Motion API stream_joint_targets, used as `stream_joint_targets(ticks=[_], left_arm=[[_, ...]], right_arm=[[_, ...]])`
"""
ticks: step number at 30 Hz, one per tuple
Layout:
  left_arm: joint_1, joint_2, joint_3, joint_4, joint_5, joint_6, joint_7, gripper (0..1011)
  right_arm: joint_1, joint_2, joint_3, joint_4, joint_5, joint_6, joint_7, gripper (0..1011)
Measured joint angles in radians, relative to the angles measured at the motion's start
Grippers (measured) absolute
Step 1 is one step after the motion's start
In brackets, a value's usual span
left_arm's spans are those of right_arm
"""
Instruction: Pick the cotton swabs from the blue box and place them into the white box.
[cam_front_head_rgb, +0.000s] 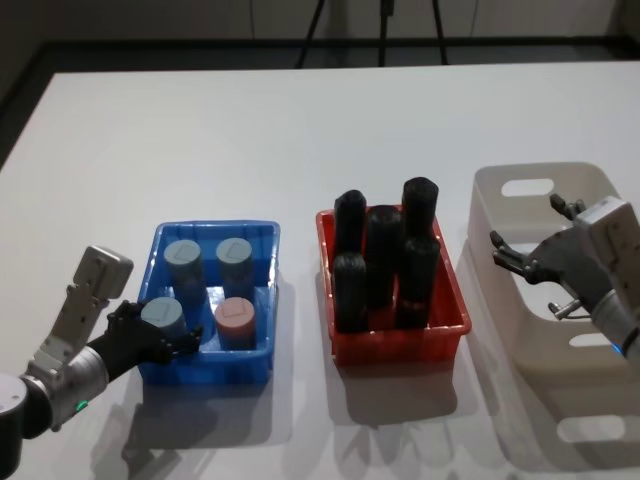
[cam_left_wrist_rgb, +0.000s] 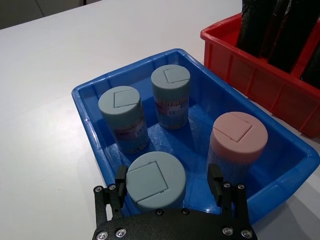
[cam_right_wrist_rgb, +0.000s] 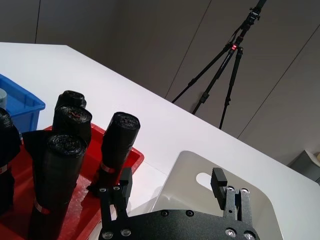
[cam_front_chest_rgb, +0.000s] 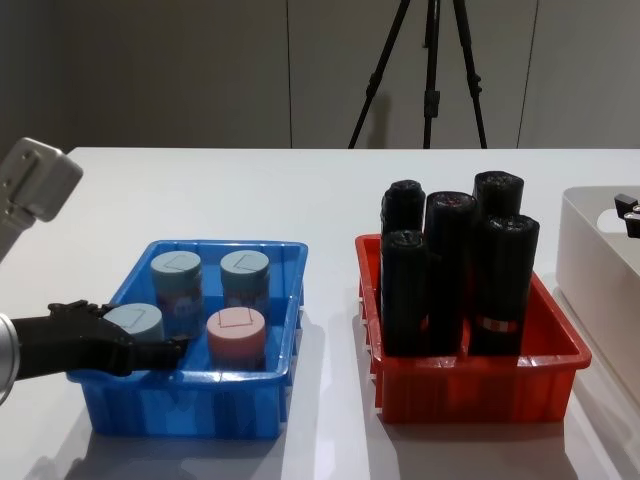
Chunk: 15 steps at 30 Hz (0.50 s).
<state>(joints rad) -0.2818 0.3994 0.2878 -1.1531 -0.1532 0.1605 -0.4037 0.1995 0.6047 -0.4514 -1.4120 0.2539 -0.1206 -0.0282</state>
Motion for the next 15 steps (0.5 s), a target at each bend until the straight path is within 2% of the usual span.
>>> stream_joint_targets(ticks=[12, 15], left_arm=[[-0.001, -0.001, -0.002, 0.001, -0.004, -0.001, -0.003, 1002], [-0.001, 0.0, -0.001, 0.001, -0.003, -0.001, -0.002, 953]], right_arm=[[0.0, 0.0, 0.0, 0.0, 0.0, 0.0, 0.0, 1001], [0.0, 0.0, 0.0, 0.0, 0.0, 0.0, 0.0, 1001]])
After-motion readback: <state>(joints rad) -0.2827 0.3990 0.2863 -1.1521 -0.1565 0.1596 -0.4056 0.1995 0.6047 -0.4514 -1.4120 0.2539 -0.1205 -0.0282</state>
